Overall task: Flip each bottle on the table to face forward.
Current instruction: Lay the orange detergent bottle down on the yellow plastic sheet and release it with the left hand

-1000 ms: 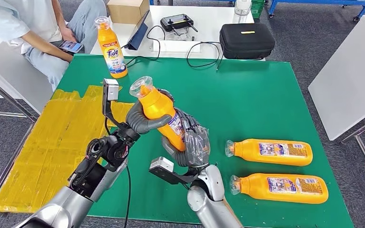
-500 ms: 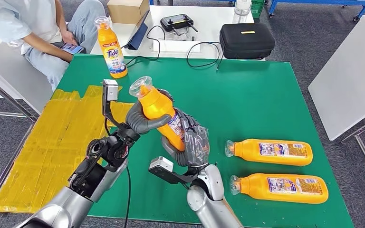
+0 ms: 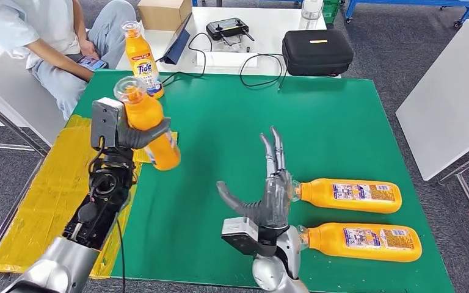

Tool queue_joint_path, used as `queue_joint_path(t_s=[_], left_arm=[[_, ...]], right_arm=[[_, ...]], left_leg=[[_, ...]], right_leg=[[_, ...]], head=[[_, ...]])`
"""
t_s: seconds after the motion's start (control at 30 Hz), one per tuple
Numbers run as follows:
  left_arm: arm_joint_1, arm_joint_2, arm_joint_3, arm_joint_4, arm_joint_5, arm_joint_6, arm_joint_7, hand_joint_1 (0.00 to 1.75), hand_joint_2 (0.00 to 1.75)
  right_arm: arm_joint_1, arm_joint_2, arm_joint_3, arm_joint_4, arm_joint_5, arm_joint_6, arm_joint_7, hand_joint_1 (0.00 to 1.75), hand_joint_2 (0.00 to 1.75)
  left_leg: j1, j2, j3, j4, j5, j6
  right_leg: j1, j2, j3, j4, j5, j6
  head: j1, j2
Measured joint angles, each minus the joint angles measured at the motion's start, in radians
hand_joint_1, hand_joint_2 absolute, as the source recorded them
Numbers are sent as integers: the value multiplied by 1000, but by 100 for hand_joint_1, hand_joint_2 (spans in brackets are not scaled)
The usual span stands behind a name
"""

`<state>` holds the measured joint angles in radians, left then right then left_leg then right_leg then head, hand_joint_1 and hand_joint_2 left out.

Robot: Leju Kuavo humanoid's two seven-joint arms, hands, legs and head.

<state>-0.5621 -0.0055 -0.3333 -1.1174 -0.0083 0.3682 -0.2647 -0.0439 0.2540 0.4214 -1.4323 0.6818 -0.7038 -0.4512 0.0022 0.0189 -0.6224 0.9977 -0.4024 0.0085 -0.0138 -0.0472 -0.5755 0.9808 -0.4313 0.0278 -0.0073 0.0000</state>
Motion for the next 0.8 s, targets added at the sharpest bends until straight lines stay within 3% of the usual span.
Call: queue_joint_path(t_s=[0.17,0.3,0.43,0.53,0.67,0.8], left_arm=[[10,52,99,-7,-390,120,-1,175,175],[9,99,155,1,-716,187,54,175,175],[-10,166,171,63,-1065,198,103,175,175],[-31,242,156,155,-1298,173,100,175,175],[-35,345,110,294,-1385,137,41,175,175],[-32,395,76,377,-1394,135,26,175,175]], right_arm=[[36,-58,25,-140,-106,0,10,0,175],[48,-87,39,-219,-102,1,23,0,175],[50,-106,41,-266,-73,1,40,0,175],[50,-121,40,-284,-77,1,45,0,175],[50,-143,38,-301,-87,1,45,0,175],[50,-158,35,-309,-91,1,45,0,175]], left_leg=[[-1,1,0,0,0,0],[0,0,0,0,0,0],[0,1,0,0,0,0],[0,3,1,0,0,0],[0,6,1,0,0,-1],[0,5,0,0,0,-1]], right_leg=[[0,0,0,0,0,0],[0,-1,0,0,0,0],[0,0,0,0,0,0],[0,3,0,0,0,0],[0,6,-1,0,0,0],[0,4,-2,0,0,0]], head=[[0,0],[0,0],[0,0],[0,0],[0,0],[1,0]])
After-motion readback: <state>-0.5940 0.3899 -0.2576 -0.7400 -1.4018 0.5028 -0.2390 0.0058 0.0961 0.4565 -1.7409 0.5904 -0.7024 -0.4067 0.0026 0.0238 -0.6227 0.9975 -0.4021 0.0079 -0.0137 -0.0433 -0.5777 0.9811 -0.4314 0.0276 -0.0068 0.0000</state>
